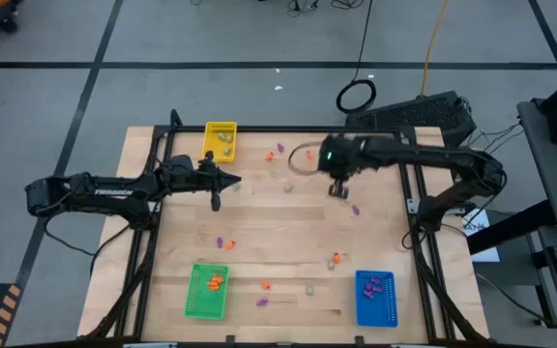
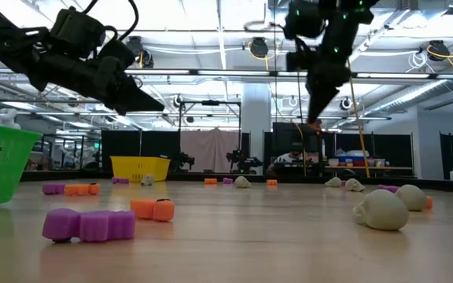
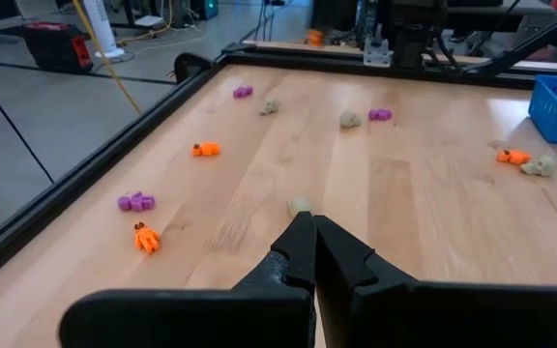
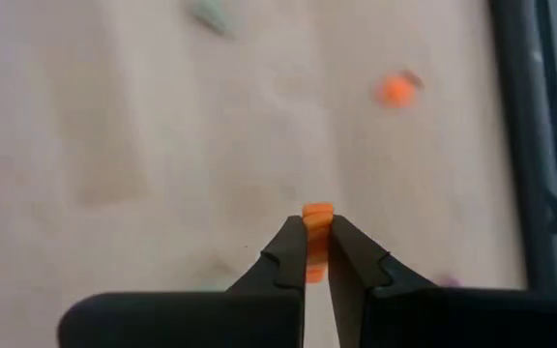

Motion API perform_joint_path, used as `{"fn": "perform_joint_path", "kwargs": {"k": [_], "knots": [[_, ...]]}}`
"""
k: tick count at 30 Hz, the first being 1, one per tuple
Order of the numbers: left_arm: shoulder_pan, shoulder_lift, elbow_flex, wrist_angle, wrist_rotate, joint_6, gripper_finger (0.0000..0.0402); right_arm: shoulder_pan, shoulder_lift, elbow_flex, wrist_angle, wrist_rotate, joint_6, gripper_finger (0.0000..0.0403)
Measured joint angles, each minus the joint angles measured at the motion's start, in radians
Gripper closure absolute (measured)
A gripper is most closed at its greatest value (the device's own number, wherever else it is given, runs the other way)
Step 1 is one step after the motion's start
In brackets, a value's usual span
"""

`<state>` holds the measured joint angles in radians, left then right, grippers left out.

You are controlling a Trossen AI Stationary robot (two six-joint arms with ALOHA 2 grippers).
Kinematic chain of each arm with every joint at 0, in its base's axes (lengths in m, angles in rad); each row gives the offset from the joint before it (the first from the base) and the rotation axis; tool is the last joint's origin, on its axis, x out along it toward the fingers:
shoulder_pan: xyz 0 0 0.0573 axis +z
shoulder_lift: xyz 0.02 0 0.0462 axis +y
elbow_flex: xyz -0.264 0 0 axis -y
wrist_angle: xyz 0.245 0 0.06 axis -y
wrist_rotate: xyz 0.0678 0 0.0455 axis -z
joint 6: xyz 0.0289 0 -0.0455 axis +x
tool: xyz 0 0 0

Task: Sort Halloween decoration
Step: Put the orange skeleton toy into the green bin

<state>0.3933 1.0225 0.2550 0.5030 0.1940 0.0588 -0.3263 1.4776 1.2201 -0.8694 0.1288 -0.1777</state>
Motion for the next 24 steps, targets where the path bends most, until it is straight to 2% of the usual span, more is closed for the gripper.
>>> {"fn": "perform_joint_path", "kwargs": {"k": [6, 12, 17, 20, 24], "knots": [[0.000, -0.082, 0.000, -0.082, 0.000, 0.000, 0.0402, 0.255, 0.065, 0.000, 0.254, 0.000, 0.165, 0.0399], [-0.007, -0.149, -0.001, -0.136, -0.003, -0.018, 0.0402, 0.437, 0.183, 0.000, 0.565, 0.000, 0.261, 0.0399], [-0.022, -0.201, -0.001, -0.151, -0.006, -0.020, 0.0402, 0.528, 0.300, 0.000, 0.825, 0.002, 0.302, 0.0399], [-0.034, -0.225, -0.001, -0.150, -0.006, -0.020, 0.0402, 0.553, 0.361, 0.000, 0.994, 0.002, 0.315, 0.0399], [-0.058, -0.245, -0.001, -0.150, -0.008, -0.027, 0.0402, 0.567, 0.443, 0.026, 1.127, 0.001, 0.300, 0.0399]]}}
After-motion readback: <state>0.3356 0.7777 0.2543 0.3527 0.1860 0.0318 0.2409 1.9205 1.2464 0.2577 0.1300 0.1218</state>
